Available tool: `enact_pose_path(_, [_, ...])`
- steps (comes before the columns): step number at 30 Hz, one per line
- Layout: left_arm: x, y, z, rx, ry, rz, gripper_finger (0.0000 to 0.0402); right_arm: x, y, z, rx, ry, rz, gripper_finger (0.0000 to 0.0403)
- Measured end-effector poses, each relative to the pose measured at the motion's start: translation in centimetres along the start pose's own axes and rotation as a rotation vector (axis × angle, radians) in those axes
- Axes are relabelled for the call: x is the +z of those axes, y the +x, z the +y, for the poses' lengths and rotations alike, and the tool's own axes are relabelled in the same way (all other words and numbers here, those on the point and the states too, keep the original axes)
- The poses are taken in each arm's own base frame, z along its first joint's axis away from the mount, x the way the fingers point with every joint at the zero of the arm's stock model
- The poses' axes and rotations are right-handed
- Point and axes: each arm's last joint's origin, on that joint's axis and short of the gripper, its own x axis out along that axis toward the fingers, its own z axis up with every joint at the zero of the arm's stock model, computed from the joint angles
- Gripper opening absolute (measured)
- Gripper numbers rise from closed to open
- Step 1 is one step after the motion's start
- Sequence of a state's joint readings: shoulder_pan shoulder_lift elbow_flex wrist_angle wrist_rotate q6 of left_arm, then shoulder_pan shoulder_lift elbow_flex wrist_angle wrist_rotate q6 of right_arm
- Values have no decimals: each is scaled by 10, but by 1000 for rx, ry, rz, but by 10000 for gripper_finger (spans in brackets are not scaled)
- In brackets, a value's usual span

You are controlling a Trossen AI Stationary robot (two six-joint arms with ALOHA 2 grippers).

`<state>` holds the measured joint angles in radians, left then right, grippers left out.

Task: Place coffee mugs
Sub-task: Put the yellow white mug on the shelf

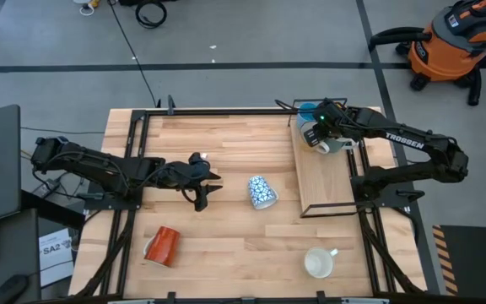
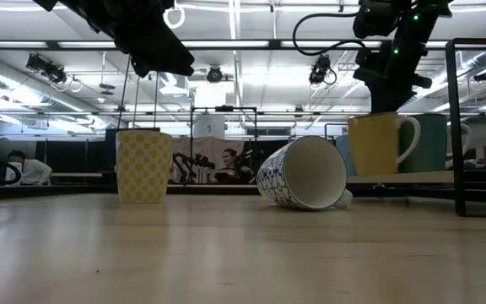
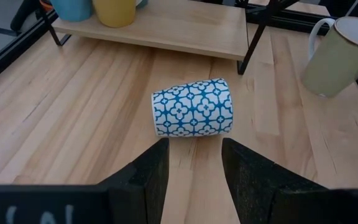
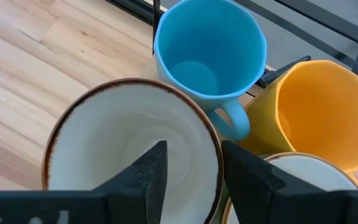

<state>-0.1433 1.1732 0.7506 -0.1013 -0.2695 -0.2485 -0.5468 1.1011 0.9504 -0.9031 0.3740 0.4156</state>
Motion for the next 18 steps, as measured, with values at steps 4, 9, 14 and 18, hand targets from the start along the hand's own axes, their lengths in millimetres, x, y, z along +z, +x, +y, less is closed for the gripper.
enact_pose_path(4, [0, 0, 0, 0, 0, 0, 155, 0, 0, 0, 0, 0, 0, 168])
enact_pose_path(9, [0, 0, 0, 0, 0, 0, 155, 0, 0, 0, 0, 0, 0, 185])
enact_pose_path(14, [0, 0, 0, 0, 0, 0, 155, 0, 0, 0, -1, 0, 0, 201])
enact_pose_path(18, [0, 0, 0, 0, 0, 0, 155, 0, 0, 0, -1, 0, -2, 214])
